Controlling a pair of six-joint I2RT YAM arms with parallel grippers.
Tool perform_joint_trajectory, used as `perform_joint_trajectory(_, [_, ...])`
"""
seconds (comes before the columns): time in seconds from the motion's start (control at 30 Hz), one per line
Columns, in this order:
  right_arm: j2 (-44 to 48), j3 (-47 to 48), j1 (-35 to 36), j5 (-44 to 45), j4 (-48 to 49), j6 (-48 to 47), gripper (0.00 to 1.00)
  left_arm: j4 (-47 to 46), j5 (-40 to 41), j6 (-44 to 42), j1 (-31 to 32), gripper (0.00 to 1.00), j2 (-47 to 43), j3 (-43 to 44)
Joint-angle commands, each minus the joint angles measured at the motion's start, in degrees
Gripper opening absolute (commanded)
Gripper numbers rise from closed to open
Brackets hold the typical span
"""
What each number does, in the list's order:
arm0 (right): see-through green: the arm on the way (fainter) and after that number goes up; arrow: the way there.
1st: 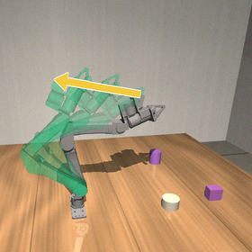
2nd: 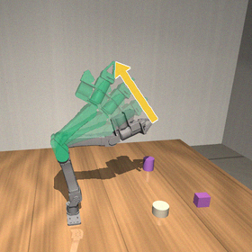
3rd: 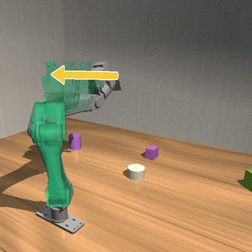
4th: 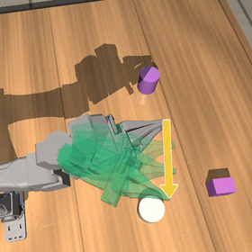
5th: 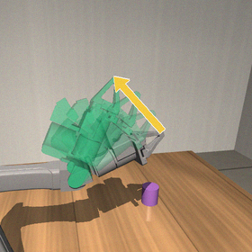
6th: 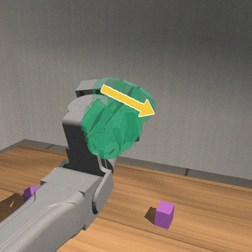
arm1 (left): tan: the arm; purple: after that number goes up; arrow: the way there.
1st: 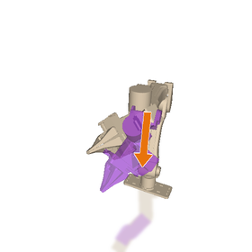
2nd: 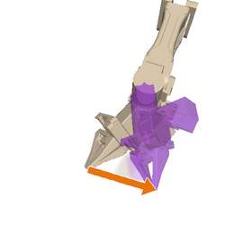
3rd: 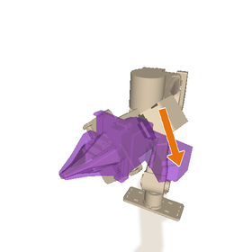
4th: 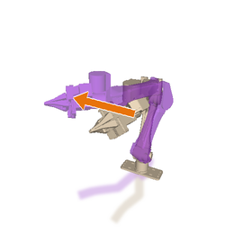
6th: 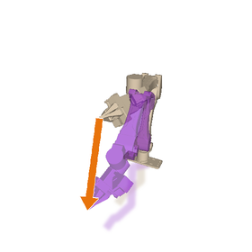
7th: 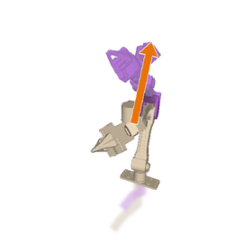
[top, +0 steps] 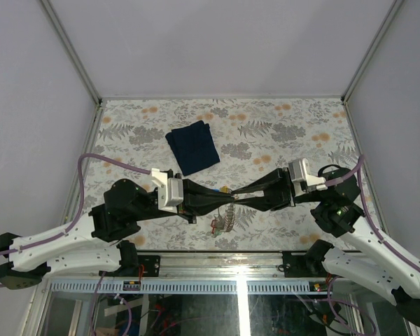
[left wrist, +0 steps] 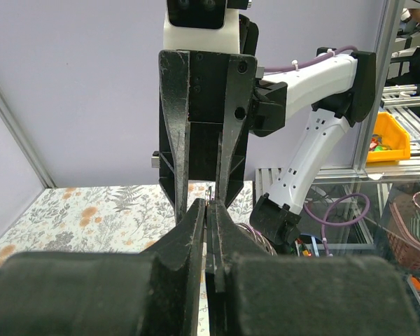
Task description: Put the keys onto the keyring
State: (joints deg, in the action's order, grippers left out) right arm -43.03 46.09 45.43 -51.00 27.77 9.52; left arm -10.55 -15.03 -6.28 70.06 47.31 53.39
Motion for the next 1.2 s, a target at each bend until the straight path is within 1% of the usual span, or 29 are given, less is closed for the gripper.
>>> perform_joint_trajectory(0.0, [0.28,2.45,0.8,-1.29,4.13,0.68,0.29,-4.95,0.64,-0.53,-0.12,0.0,0.13,1.02])
perform_joint_trajectory(0.23, [0.33,2.37,0.82,-1.31,4.04,0.67,0.23,-4.65,0.59,-0.34,-0.19,0.0,0.54,1.19])
perform_joint_trajectory(0.43, [0.71,2.17,0.89,-1.38,5.1,1.43,0.2,-4.44,0.57,-0.32,-0.14,0.0,0.68,1.12])
perform_joint_trajectory(0.67, [1.37,1.9,0.89,-1.21,6.94,2.61,0.11,-4.56,0.54,-0.23,-0.14,0.0,0.71,0.93])
perform_joint_trajectory(0.8, [1.86,1.69,0.89,-1.12,7.51,3.04,0.01,-4.41,0.62,-0.14,-0.18,0.0,0.6,0.76])
perform_joint_trajectory(0.87, [1.87,1.78,0.89,-1.24,6.93,3.02,0.0,-4.36,0.73,-0.1,-0.18,0.0,0.5,0.67])
perform_joint_trajectory(0.93, [2.12,2.61,0.89,-0.94,4.17,1.46,0.0,-4.08,0.78,-0.05,-0.17,0.01,0.44,0.67])
perform_joint_trajectory(1.0, [2.38,4.22,0.89,-0.3,-1.43,-2.48,0.0,-3.5,0.82,0.02,-0.1,0.05,0.35,0.9])
perform_joint_trajectory(1.07, [2.5,6.78,0.89,0.58,-10.98,-7.36,0.0,-2.5,1.06,-0.04,-0.15,0.09,0.21,1.18])
perform_joint_trajectory(1.17, [2.23,10.56,0.88,1.67,-20.65,-12.58,0.0,-1.08,1.92,-0.45,-0.16,0.13,-0.04,1.33])
